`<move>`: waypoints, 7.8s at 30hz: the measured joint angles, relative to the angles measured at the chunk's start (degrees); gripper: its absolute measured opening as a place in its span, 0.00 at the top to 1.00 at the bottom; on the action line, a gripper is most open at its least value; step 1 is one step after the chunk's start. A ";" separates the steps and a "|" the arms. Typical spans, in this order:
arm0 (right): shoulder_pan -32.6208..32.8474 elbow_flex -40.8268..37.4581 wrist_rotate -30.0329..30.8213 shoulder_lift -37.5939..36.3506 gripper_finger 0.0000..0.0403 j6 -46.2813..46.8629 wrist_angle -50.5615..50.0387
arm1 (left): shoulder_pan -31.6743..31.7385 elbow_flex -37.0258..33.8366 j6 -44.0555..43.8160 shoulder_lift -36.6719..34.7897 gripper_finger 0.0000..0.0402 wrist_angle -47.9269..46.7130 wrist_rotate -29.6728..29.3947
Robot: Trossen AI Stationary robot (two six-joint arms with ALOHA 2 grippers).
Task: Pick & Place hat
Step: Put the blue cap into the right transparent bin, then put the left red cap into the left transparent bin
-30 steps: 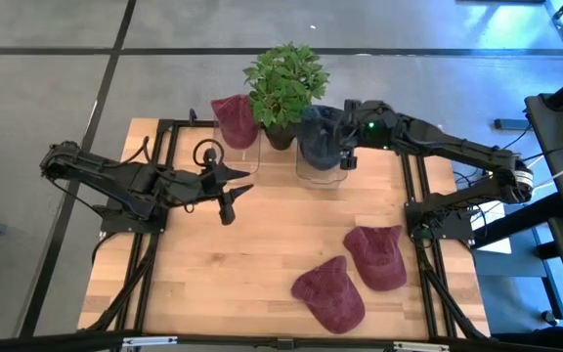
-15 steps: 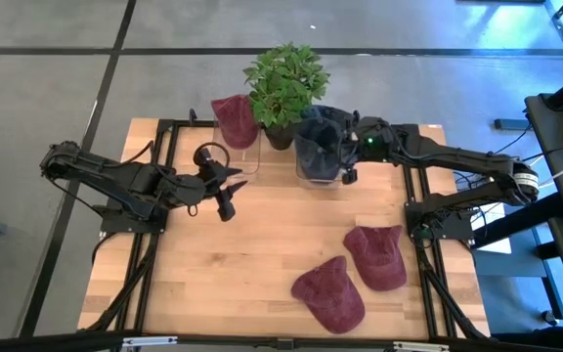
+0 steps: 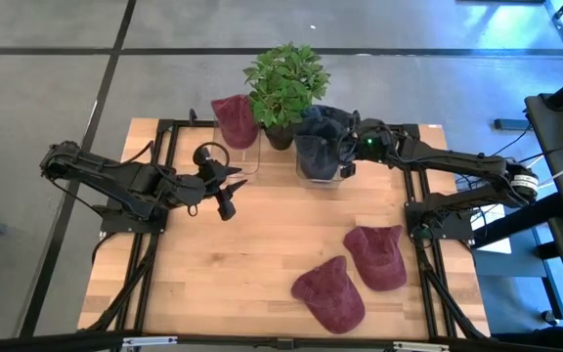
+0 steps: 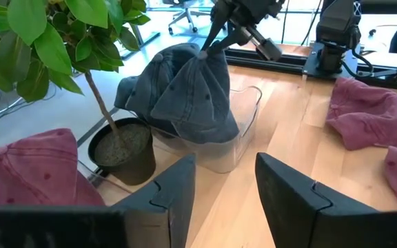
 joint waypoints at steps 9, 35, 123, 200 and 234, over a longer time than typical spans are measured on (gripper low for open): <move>-0.91 -0.13 6.10 0.00 0.75 3.86 0.01 | 0.00 0.00 0.02 0.00 0.63 0.00 0.02; 18.86 11.49 -17.57 -4.70 0.43 43.17 -23.90 | 0.00 0.00 -3.87 0.02 0.63 0.50 4.13; 34.64 31.41 6.14 20.76 1.00 35.83 -24.95 | 0.38 0.07 3.68 9.04 0.63 15.69 13.16; 33.83 42.79 28.57 6.48 0.63 37.32 -39.22 | 25.84 13.75 40.05 -0.88 0.99 -15.79 26.25; 33.45 42.71 28.38 0.63 0.62 48.05 -45.71 | 63.98 3.60 57.29 14.90 0.99 0.50 51.31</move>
